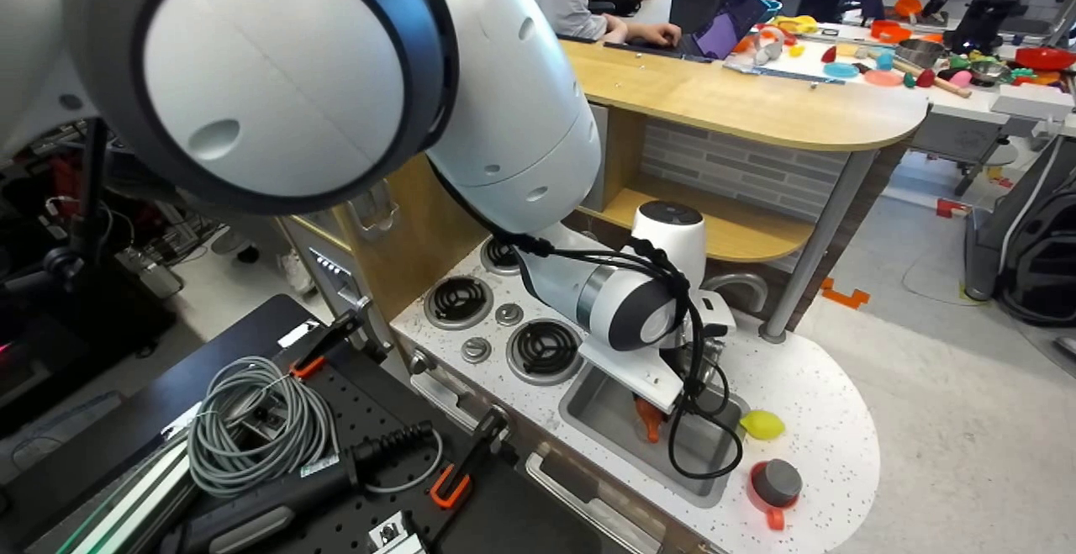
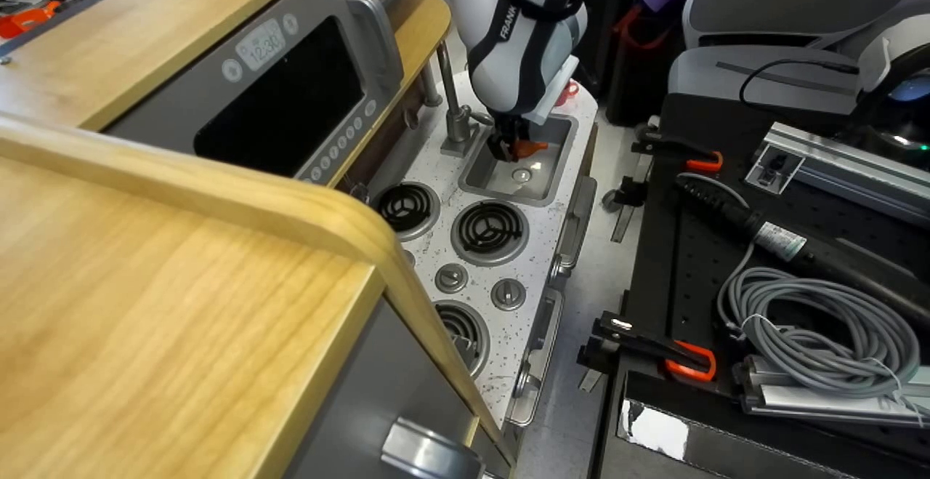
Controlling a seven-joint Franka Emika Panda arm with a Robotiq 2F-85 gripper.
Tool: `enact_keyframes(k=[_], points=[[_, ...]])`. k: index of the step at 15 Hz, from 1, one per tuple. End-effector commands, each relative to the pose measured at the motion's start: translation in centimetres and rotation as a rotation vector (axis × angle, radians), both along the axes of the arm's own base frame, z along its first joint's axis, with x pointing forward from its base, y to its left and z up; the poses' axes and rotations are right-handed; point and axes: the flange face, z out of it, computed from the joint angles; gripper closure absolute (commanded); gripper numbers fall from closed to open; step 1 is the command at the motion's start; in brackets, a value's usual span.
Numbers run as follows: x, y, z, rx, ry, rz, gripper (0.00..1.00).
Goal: Take the orange object from the stove and put it in the sink
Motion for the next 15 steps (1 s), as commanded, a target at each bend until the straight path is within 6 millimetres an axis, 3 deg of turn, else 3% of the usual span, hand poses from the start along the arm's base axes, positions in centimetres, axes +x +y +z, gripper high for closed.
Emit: enact_keyframes(k=[1,8,9,10,12,15], points=[[0.7,0.0,-2.7,-0.019,-0.053,-0.009,0.72],[-0.8,1.1,-8.7,-0.017,-0.030,-0.008,0.72],[-0.8,1.3,-8.8,-0.017,-0.030,-0.009,0.66],[-0.6,1.5,-8.6,-0.016,-0.031,-0.007,0.23],[-0.8,1.6,-7.3,0.002,-0.026,-0.002,0.24],[-1.6,2.0,-5.3,0.025,-0.041,0.013,0.05]])
